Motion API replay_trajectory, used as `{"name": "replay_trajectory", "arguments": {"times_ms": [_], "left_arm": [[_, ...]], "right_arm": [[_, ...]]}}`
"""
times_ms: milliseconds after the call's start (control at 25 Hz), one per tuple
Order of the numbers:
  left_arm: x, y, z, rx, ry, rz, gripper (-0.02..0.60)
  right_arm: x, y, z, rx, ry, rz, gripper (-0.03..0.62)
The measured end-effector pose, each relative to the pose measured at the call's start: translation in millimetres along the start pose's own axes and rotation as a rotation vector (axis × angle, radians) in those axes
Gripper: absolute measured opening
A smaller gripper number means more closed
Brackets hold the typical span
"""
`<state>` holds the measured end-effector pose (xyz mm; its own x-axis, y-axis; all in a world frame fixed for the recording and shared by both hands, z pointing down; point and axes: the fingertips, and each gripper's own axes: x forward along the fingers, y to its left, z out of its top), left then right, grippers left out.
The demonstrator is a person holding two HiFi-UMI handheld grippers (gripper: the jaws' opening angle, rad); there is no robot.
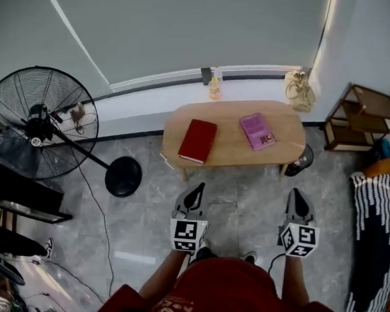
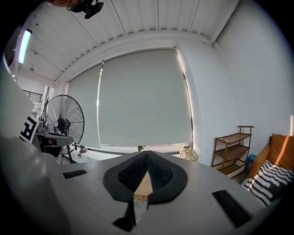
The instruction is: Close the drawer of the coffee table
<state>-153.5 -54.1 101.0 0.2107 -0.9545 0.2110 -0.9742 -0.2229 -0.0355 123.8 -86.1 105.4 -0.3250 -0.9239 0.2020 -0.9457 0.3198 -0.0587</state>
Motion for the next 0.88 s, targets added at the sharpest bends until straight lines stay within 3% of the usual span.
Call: {"name": "replay_trajectory", "arguments": {"times_ms": [280,440,600,880], "left_arm": [[-22,10,72,0.072,-0.200,0.048,0.005],[-32,10,104,0.174,-0.338,0.033,0.005],[-32,20,107,0.142,-0.336,0.051,0.006],[-33,28,99,0.124,-0.307,0.088,0.005]], "right_arm": [[-5,13,63,-0.159,-0.129,0.023,-0.002],[-16,26,102,-0.225,-0.239,0.036,-0.003],[-18,31,120,-0.235,-0.287,0.036,-0.002],[-16,28,114,-0.229,-0.270,0.036,-0.002]]}}
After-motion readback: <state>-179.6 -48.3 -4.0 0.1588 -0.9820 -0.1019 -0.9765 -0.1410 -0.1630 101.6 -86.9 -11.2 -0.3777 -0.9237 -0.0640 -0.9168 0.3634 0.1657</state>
